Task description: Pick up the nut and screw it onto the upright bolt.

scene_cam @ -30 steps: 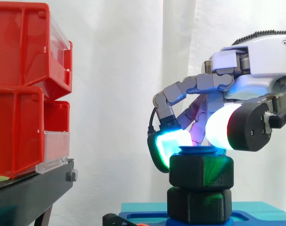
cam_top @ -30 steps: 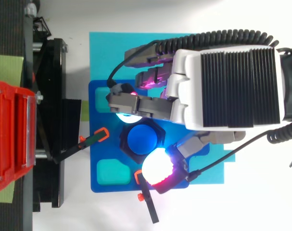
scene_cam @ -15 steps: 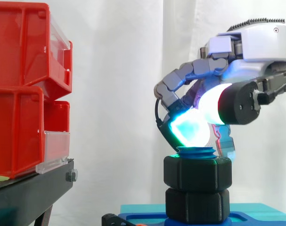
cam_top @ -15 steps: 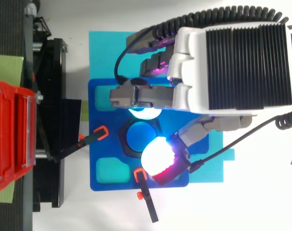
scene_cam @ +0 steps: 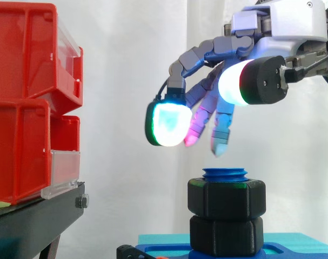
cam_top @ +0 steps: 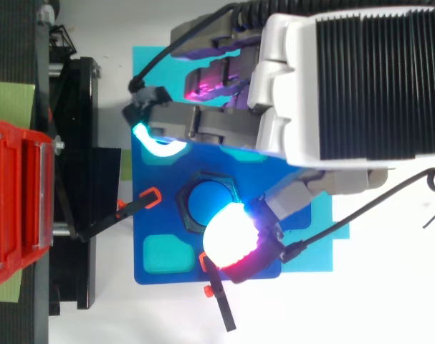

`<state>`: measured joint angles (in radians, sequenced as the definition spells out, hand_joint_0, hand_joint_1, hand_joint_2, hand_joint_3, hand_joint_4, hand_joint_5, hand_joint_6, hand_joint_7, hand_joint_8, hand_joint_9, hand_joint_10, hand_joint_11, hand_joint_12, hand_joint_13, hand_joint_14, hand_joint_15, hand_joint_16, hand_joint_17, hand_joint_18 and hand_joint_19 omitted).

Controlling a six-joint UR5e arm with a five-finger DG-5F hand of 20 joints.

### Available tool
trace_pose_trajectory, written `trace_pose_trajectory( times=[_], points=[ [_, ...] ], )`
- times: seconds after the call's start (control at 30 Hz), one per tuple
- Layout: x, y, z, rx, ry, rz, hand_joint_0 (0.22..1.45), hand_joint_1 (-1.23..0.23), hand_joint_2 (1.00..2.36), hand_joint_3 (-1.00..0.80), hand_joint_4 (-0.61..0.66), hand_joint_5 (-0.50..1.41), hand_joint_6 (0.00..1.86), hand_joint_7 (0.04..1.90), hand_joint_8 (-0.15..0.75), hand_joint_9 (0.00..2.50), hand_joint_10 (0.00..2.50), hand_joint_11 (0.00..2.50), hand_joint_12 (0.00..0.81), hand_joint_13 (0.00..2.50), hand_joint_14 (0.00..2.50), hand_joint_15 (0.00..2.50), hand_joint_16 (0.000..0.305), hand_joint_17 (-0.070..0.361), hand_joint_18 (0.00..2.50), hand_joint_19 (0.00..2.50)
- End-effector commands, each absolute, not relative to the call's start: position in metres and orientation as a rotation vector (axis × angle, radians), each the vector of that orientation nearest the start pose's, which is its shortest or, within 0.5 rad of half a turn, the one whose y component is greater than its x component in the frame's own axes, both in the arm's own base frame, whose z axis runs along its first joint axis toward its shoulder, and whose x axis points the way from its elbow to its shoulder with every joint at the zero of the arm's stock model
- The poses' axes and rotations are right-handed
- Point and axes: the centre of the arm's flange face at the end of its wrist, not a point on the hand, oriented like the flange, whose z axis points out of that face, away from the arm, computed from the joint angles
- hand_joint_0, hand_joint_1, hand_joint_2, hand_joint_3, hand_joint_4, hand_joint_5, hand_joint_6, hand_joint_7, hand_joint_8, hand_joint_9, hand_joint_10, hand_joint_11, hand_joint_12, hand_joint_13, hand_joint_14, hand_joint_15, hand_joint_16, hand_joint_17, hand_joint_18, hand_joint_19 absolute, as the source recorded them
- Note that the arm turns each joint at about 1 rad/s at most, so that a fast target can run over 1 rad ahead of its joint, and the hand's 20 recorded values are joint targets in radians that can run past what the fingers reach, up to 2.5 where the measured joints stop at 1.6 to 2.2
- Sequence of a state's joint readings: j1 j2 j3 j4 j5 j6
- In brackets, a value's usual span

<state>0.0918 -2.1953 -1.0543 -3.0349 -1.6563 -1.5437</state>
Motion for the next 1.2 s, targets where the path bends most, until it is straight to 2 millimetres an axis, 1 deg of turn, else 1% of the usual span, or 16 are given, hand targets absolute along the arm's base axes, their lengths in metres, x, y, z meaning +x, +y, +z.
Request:
trace_pose_trajectory(
  times=[0.0,0.03,0.1,0.2,0.3,0.37,0.6,0.77,0.87,0.9,1.17],
  points=[
    [0.746,-0.047,0.362,-0.128,1.565,0.169,0.5,-0.34,1.0,-0.5,0.23,-0.09,0.5,0.64,0.222,1.11,0.0,0.0,0.16,0.92,0.0,0.0,0.018,0.04,0.61,0.05],
    [0.746,-0.044,0.355,-0.128,1.57,0.171,0.5,-0.34,1.0,-0.5,0.23,-0.09,0.5,0.62,0.23,1.1,0.0,0.0,0.166,0.92,0.0,0.0,0.018,0.04,0.6,0.04],
    [0.745,-0.039,0.351,-0.129,1.57,0.175,0.5,-0.34,1.0,-0.5,0.27,-0.1,0.5,0.55,0.249,0.97,0.0,0.0,0.176,0.86,0.0,0.0,0.018,0.042,0.55,0.02],
    [0.745,-0.033,0.34,-0.123,1.565,0.169,0.49,-0.34,1.0,-0.5,0.33,-0.1,0.5,0.51,0.228,0.78,0.0,0.0,0.194,0.78,0.0,0.0,0.02,0.044,0.48,0.0],
    [0.746,-0.025,0.339,-0.119,1.56,0.172,0.49,-0.34,1.0,-0.5,0.37,-0.09,0.5,0.51,0.202,0.7,0.0,0.0,0.191,0.73,0.0,0.0,0.019,0.043,0.43,0.0],
    [0.744,-0.021,0.334,-0.116,1.568,0.173,0.49,-0.34,1.0,-0.5,0.37,-0.08,0.5,0.52,0.192,0.69,0.0,0.0,0.188,0.72,0.0,0.0,0.018,0.041,0.41,0.0],
    [0.745,-0.013,0.334,-0.116,1.571,0.176,0.49,-0.35,1.0,-0.5,0.34,-0.06,0.5,0.62,0.18,0.72,0.0,0.0,0.182,0.72,0.0,0.0,0.016,0.036,0.38,0.0],
    [0.745,-0.012,0.333,-0.115,1.574,0.174,0.49,-0.35,1.0,-0.5,0.32,-0.05,0.5,0.64,0.188,0.74,0.0,0.0,0.185,0.74,0.0,0.0,0.016,0.035,0.38,0.0],
    [0.744,-0.011,0.333,-0.115,1.575,0.177,0.49,-0.35,1.0,-0.5,0.32,-0.05,0.5,0.71,0.192,0.76,0.0,0.0,0.184,0.75,0.0,0.0,0.015,0.035,0.39,0.0],
    [0.744,-0.011,0.333,-0.116,1.577,0.175,0.49,-0.35,1.0,-0.5,0.3,-0.05,0.5,0.72,0.194,0.76,0.0,0.0,0.185,0.75,0.0,0.0,0.015,0.035,0.39,0.0],
    [0.743,-0.011,0.33,-0.117,1.592,0.175,0.49,-0.36,1.0,-0.5,0.29,-0.05,0.5,0.81,0.205,0.79,0.0,0.0,0.19,0.78,0.0,0.0,0.015,0.033,0.41,0.0]
  ],
)
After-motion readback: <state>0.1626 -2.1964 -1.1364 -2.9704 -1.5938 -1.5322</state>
